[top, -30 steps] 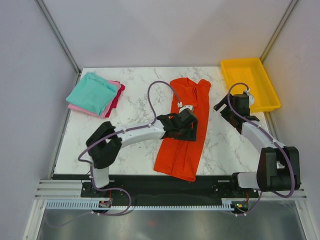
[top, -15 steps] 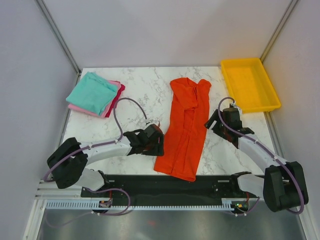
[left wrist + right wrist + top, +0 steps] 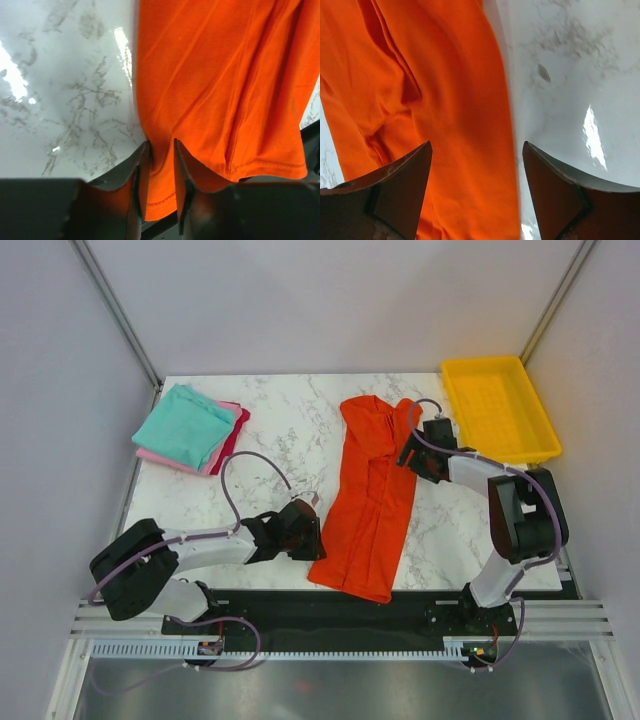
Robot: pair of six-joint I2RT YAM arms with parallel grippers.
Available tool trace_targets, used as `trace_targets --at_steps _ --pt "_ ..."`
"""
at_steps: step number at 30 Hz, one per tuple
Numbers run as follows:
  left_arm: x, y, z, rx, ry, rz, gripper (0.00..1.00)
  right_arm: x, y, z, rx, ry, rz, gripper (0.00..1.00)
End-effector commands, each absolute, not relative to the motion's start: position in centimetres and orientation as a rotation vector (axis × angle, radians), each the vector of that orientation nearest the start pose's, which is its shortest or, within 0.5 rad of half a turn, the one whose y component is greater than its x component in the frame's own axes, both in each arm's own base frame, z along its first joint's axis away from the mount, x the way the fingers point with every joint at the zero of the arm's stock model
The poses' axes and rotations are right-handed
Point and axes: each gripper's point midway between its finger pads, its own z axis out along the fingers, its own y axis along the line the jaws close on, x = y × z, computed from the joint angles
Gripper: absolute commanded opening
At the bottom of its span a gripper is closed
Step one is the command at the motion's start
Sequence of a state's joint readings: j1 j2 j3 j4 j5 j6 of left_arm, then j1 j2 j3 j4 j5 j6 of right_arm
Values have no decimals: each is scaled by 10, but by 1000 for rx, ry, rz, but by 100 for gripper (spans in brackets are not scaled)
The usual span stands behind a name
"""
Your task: Fold and stack the t-shirts
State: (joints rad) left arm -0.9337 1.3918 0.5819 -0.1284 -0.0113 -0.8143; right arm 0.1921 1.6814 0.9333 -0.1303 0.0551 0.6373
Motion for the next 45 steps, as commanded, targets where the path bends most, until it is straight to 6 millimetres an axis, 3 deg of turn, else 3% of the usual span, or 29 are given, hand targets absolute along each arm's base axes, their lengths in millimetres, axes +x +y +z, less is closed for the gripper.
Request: trace_targets --at_steps 1,3,5,6,7,9,15,23,26,29,30,34,38,42,44,45 --pt "140 -266 -2 167 2720 -730 31 430 99 48 543 2352 334 80" --pt "137 -267 -5 176 2725 -749 28 442 105 39 541 2360 362 79" --pt "132 -269 -5 175 2712 -799 16 452 109 28 553 2372 376 78" --pt "130 -268 -4 172 2709 -813 5 458 111 26 556 2363 385 77" --pt "126 -263 -8 171 2717 -809 2 460 117 22 552 2372 416 76" --pt "124 -262 -1 160 2692 -839 2 468 123 11 555 2382 439 76" --pt "111 -251 5 137 2681 -902 2 502 165 1 504 2362 530 75" --pt "126 -238 -5 49 2690 -858 2 545 208 -17 499 2347 612 74" --pt "124 -245 -9 69 2711 -908 4 559 210 -23 504 2344 600 69" --pt "128 -241 -9 73 2719 -851 35 561 205 -32 502 2371 548 72" --pt "139 -238 -5 55 2703 -822 50 561 204 -32 495 2371 543 78" --pt "167 -239 17 10 2651 -911 53 562 198 -23 461 2362 512 80" --pt "203 -232 36 -50 2608 -835 58 561 190 -20 441 2373 508 80" --pt "263 -229 64 -145 2535 -782 61 558 182 -24 458 2386 494 81" --pt "290 -222 57 -219 2546 -727 61 558 176 -25 480 2390 476 85" --pt "316 -224 70 -250 2501 -732 61 558 173 -24 485 2389 469 85"
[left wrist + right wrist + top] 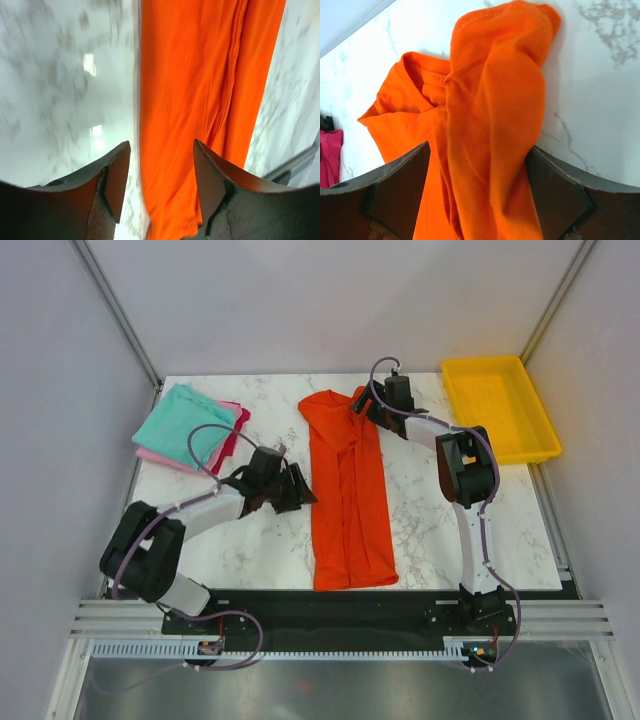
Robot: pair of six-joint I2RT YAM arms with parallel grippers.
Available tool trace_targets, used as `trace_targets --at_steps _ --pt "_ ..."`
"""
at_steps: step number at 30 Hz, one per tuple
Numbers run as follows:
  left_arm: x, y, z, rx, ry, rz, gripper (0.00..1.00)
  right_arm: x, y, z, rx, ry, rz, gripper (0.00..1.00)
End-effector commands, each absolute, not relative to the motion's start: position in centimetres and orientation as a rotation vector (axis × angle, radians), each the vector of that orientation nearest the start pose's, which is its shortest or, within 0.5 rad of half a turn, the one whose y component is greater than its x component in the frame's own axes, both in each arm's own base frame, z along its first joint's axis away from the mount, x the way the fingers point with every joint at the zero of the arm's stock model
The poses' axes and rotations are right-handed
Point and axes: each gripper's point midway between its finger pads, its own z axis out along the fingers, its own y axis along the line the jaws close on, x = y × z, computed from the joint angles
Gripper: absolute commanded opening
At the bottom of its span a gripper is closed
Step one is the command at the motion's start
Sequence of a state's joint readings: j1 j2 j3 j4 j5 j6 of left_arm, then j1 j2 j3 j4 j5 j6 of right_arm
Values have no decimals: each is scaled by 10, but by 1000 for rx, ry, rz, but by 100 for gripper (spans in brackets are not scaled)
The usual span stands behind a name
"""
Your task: Fold and stack the t-shirts
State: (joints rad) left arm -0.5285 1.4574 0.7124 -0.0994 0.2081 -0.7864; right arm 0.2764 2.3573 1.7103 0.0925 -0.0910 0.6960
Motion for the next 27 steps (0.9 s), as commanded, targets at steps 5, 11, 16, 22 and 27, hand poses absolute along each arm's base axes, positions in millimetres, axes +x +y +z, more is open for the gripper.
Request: trace_targets --at_steps 5,11,16,22,27 --pt "395 -218 57 -374 2496 -640 54 563 151 -16 524 2355 373 86" --pt "487 -203 43 -496 2452 -548 50 561 150 -21 531 2343 367 82" --pt "536 -198 39 -551 2416 -535 47 553 154 -24 555 2330 423 79" --pt "571 -197 22 -625 2390 -561 47 550 157 -23 556 2322 437 78" --pt "598 -209 28 -638 2344 -680 41 549 157 -20 555 2314 439 77"
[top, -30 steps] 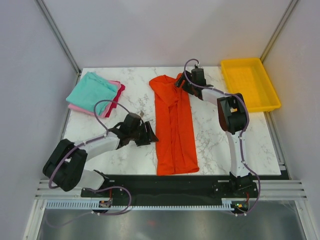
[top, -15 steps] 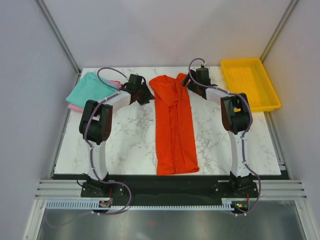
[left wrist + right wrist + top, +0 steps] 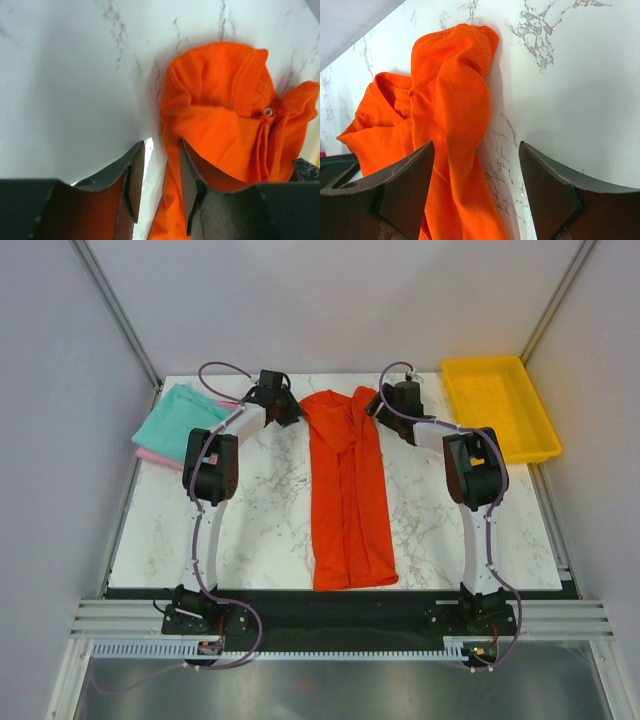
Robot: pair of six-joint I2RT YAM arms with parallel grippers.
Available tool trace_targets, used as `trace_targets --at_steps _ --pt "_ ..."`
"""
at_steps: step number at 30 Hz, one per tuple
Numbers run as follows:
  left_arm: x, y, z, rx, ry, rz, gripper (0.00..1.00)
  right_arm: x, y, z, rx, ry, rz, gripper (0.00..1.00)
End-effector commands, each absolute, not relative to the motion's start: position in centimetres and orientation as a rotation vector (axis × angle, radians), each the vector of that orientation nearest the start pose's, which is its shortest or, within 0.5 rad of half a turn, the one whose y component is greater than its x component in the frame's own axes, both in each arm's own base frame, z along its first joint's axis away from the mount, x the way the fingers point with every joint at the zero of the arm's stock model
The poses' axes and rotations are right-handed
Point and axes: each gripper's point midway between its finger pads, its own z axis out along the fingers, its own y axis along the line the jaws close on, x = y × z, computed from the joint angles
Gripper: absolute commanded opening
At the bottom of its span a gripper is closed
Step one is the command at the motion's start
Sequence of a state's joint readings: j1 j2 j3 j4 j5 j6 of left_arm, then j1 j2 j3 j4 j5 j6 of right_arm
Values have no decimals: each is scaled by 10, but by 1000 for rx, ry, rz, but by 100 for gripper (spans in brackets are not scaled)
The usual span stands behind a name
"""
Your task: Fold and stack the t-shirts
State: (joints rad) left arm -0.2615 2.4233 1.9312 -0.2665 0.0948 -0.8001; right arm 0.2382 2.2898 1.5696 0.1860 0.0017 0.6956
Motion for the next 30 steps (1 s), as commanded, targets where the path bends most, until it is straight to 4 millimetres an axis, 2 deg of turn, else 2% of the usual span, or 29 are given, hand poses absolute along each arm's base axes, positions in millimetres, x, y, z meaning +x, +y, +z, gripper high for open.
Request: trace_targets --at_steps 1,9,13,14,26,30 --pt "600 -211 22 -640 2345 -687 40 549 157 -20 554 2312 440 77" --pt "630 -213 37 -639 2235 -716 22 551 160 -17 554 2306 463 77" --pt "640 -216 45 -621 2179 -748 4 552 161 -18 556 2306 467 76" --pt "644 -220 52 -600 2151 -776 2 552 160 -19 559 2307 464 76" --pt "658 -230 101 -496 1990 -855 2 555 166 -22 538 2315 490 75" --pt "666 -235 99 -499 1959 -872 2 556 166 -22 534 2316 490 75"
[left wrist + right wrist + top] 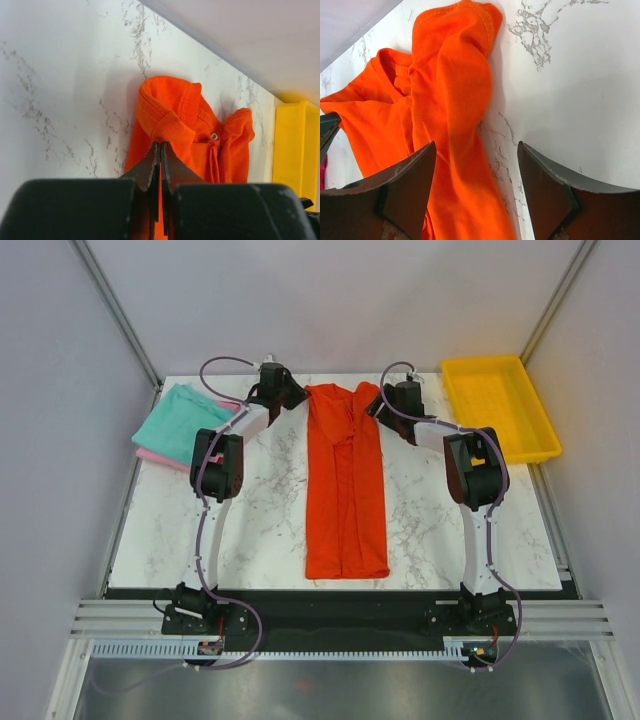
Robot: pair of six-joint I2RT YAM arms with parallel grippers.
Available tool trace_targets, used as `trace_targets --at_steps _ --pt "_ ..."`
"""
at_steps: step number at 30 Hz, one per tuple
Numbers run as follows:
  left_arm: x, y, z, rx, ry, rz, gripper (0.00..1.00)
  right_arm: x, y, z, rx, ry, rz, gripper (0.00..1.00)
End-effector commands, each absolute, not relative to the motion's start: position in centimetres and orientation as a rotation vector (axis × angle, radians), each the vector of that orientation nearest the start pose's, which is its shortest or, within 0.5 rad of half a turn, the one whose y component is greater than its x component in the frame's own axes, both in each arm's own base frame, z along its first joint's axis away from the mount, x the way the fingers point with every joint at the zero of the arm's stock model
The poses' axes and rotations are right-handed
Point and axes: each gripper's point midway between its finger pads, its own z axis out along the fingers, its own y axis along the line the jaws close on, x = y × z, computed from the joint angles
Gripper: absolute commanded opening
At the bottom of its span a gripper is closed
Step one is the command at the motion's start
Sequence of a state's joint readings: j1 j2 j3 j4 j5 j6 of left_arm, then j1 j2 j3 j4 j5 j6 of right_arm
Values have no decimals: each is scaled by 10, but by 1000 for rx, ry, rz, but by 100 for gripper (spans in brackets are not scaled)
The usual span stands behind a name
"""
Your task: Fold and stack the t-shirts
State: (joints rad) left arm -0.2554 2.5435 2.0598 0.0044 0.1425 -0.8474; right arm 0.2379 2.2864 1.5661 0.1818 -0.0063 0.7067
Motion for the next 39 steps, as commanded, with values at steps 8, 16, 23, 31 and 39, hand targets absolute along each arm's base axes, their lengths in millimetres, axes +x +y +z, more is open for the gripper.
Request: trace_targets --at_steps 8,16,23,31,39 --pt "691 -258 88 -515 1896 -942 3 560 167 -25 532 2322 482 75" --pt "687 -252 110 -468 1908 -884 63 560 165 -19 533 2313 472 77" --pt "660 -241 172 -379 1904 -836 86 555 155 6 521 2277 433 78" --pt "575 -216 184 -400 2064 -763 100 501 157 55 475 2258 468 82" --pt "463 -198 159 -443 2233 -788 94 391 165 64 359 2404 456 77"
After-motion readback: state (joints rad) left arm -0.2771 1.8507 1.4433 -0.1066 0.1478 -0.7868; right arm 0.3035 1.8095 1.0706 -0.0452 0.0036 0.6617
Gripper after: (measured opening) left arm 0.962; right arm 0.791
